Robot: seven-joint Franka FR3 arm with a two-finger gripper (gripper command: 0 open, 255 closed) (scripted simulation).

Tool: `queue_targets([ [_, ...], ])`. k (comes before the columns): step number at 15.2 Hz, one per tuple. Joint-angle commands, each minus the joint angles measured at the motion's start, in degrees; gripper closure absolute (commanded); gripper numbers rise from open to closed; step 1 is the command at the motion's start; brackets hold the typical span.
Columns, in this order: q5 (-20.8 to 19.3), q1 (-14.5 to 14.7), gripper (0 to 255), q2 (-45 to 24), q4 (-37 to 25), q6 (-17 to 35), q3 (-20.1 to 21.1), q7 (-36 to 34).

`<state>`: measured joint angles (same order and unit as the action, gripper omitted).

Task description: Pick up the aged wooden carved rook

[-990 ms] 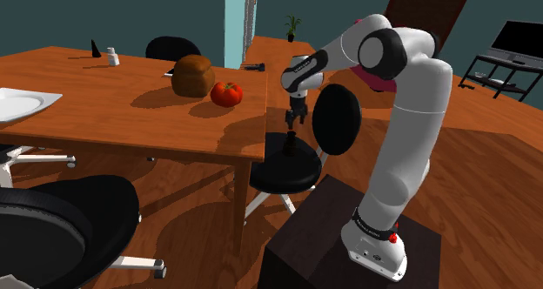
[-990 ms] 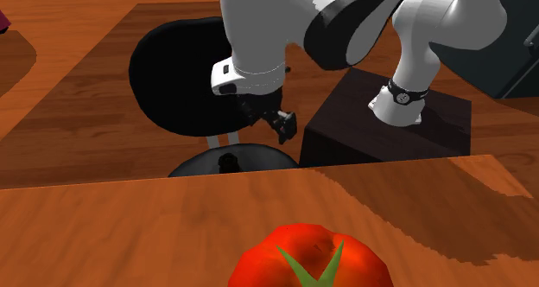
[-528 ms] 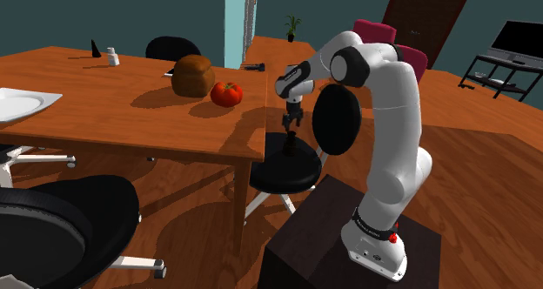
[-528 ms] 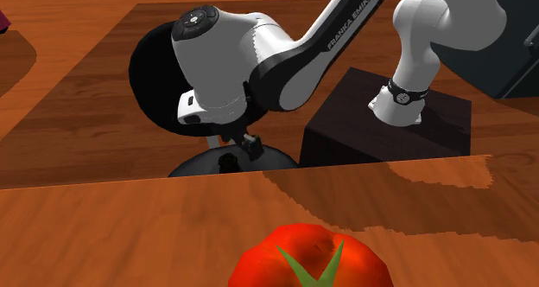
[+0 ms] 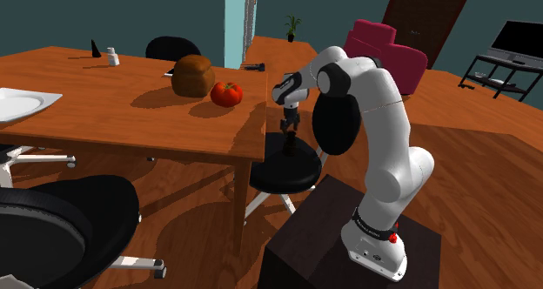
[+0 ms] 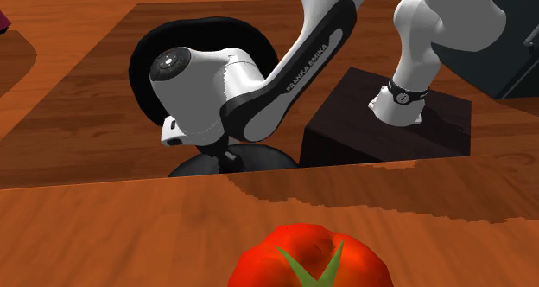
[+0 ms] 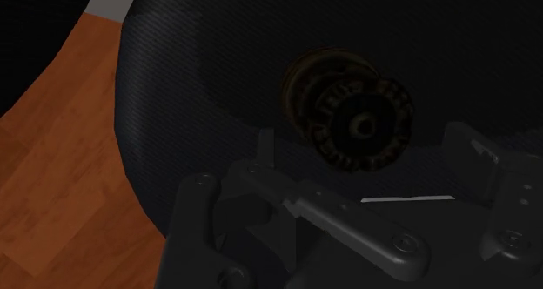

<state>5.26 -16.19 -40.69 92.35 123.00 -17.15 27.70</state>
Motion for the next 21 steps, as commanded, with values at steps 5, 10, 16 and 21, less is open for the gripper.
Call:
queue_targets([
  [5,0.53,-0.42,0,-2.53,-0.30,2.21,0.47,0.10],
  [10,0.51,-0.39,255,-2.41,-0.23,2.16,0.45,0.09],
  [16,0.43,-0.34,255,-2.00,-0.24,1.75,0.36,0.09],
  [21,-0.12,0.03,255,0.55,-0.13,-0.66,-0.12,0.05],
])
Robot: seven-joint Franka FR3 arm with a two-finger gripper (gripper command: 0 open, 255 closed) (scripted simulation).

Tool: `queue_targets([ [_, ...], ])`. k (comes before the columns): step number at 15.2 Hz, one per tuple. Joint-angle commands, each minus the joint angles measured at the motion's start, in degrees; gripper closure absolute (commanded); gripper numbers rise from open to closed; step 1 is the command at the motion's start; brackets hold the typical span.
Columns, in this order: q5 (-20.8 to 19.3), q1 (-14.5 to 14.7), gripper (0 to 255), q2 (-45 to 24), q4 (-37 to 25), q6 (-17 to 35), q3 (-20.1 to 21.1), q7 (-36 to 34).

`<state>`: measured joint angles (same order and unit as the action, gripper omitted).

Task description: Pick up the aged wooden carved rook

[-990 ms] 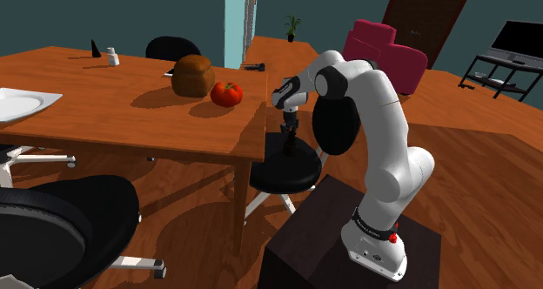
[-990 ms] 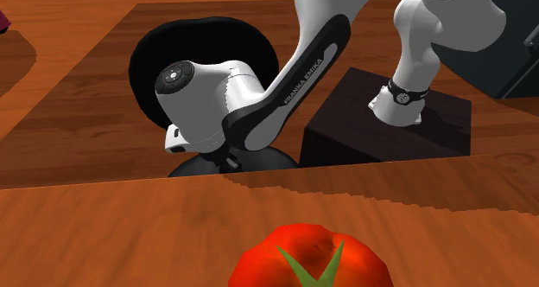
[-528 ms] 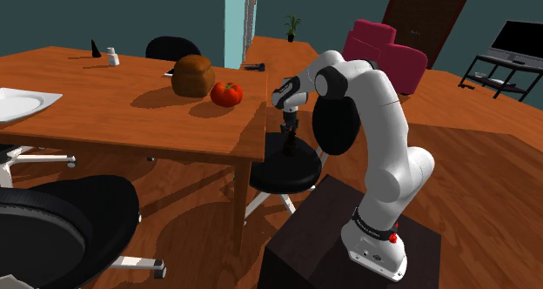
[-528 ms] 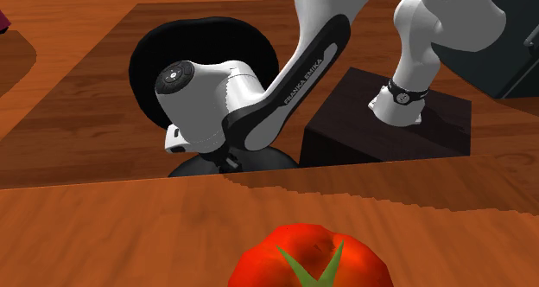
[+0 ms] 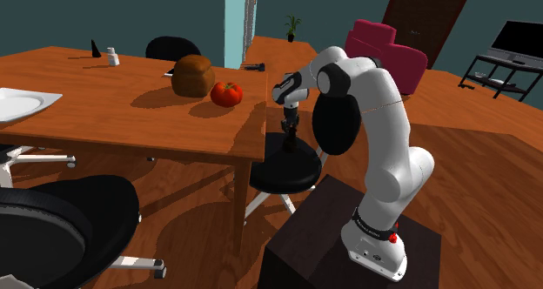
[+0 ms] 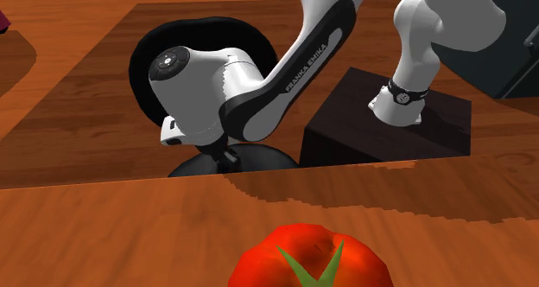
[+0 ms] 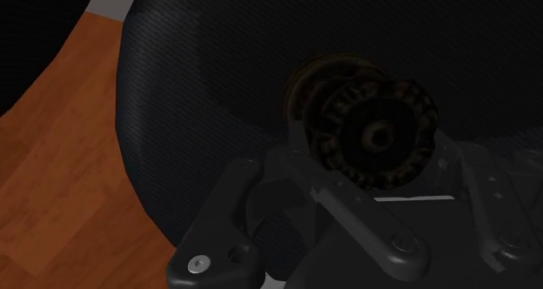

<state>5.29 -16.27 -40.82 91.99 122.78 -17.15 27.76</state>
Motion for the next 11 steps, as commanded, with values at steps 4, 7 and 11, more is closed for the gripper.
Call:
queue_targets([
  [4,-0.58,0.38,255,2.60,0.08,-2.47,-0.49,-0.05],
  [7,-0.91,0.56,255,3.95,-0.18,-4.05,-0.75,-0.08],
  [11,-1.14,0.68,255,4.87,-0.43,-5.21,-0.92,-0.10],
])
